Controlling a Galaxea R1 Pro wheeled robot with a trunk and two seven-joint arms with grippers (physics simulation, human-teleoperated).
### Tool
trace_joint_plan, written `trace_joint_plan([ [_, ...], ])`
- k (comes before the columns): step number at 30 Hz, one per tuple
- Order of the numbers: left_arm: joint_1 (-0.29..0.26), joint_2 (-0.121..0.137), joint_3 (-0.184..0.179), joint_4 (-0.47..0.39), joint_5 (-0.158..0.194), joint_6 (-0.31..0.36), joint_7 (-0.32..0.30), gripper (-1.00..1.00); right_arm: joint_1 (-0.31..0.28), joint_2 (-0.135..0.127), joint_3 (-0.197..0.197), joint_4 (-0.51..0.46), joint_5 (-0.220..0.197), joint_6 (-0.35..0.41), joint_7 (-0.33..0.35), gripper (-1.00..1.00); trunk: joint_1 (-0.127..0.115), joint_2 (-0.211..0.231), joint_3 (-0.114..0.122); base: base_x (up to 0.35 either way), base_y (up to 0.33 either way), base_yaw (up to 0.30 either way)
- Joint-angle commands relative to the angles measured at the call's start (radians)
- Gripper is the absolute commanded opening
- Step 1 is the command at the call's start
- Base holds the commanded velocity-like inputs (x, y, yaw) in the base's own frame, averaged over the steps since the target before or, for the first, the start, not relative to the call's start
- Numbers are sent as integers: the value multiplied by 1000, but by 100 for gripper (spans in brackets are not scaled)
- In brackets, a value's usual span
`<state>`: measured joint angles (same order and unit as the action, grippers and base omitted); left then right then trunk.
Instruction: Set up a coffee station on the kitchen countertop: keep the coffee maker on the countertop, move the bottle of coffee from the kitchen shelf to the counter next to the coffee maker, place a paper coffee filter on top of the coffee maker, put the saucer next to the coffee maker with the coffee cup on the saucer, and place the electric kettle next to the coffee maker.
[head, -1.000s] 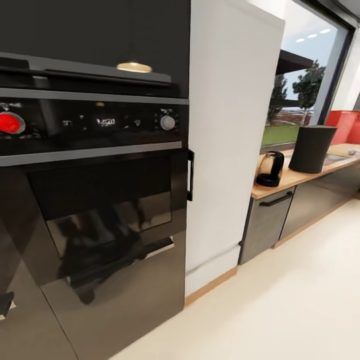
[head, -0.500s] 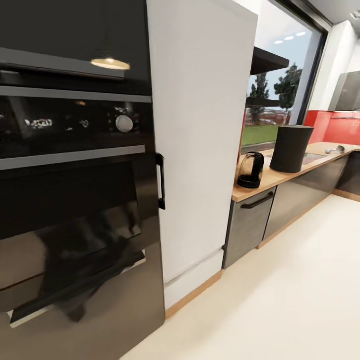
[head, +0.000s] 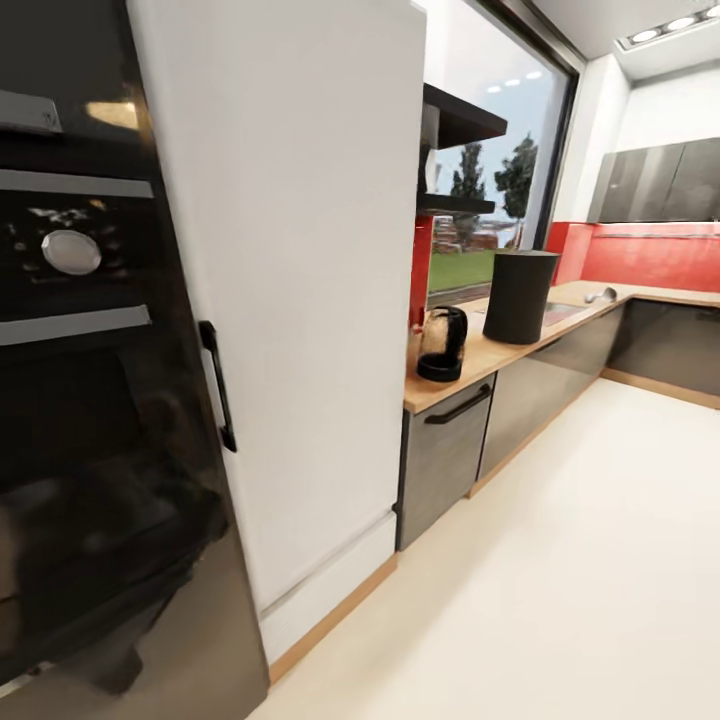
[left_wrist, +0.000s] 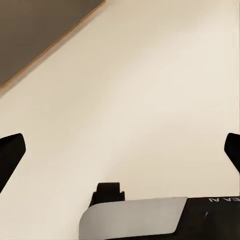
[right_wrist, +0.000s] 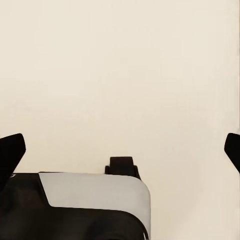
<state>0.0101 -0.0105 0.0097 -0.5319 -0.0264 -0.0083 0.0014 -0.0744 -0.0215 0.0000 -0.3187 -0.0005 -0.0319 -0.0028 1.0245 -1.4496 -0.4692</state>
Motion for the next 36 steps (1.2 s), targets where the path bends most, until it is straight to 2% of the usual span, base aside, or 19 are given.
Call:
trace_joint_plan([
  [1, 1, 0, 1, -2, -3, -1, 0, 100, -1, 0, 0, 1, 0, -3, 0, 100, 0, 0, -1, 253, -213, -256],
  [9, 1, 0, 1, -2, -3, -1, 1, 100, -1, 0, 0, 1, 2, -3, 0, 100, 0, 0, -1, 240, -238, -233],
  [24, 1, 0, 1, -1, -3, -1, 1, 100, 0, -2, 3, 4, 4, -1, 3, 100, 0, 0, -1, 212, -270, -38],
  [36, 1, 0, 2, -1, -3, -1, 2, 100, 1, -2, 3, 4, 4, -2, 4, 100, 0, 0, -1, 233, -251, -231],
])
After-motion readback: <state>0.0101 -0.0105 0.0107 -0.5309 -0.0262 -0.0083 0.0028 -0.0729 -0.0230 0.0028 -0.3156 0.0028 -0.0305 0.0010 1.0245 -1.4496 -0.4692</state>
